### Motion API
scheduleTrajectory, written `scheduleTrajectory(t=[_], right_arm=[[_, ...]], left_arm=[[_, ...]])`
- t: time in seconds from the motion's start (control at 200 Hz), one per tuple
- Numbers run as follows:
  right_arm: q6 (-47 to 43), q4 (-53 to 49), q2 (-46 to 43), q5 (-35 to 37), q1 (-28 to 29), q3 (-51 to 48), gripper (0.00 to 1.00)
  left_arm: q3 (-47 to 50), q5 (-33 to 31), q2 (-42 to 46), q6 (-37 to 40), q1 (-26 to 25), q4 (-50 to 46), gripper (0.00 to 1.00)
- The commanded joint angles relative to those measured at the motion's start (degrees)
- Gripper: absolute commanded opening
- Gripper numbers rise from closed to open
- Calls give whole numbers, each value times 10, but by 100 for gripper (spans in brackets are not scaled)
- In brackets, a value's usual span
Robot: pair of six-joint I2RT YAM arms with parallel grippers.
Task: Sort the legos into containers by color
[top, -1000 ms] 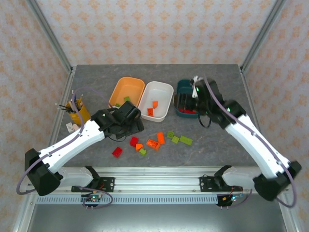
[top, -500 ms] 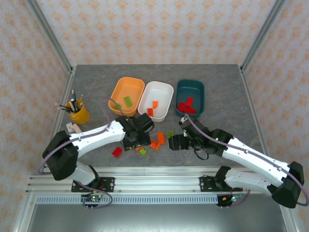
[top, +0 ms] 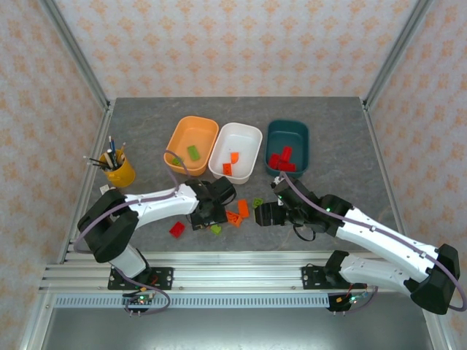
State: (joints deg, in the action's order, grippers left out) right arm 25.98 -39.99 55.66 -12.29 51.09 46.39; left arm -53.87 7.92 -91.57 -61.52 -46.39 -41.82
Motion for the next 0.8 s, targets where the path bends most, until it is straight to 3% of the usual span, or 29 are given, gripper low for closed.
scheduleTrajectory(t=[0.0,0.44,0.616,0.796], right_arm=[[11,8,1,-4,4,13,78],[14,17,14,-10,4,23,78],[9,44,-14,-14,4,38,78],[13,106,-42,4,3,80,80]], left_arm=[[9,-32,-11,4,2,8,63],[-10,-58,-36,42,3,-5,39],[-49,-86,-8,53,2,-59,35],[-155,-105,22,67,4,-148,34]])
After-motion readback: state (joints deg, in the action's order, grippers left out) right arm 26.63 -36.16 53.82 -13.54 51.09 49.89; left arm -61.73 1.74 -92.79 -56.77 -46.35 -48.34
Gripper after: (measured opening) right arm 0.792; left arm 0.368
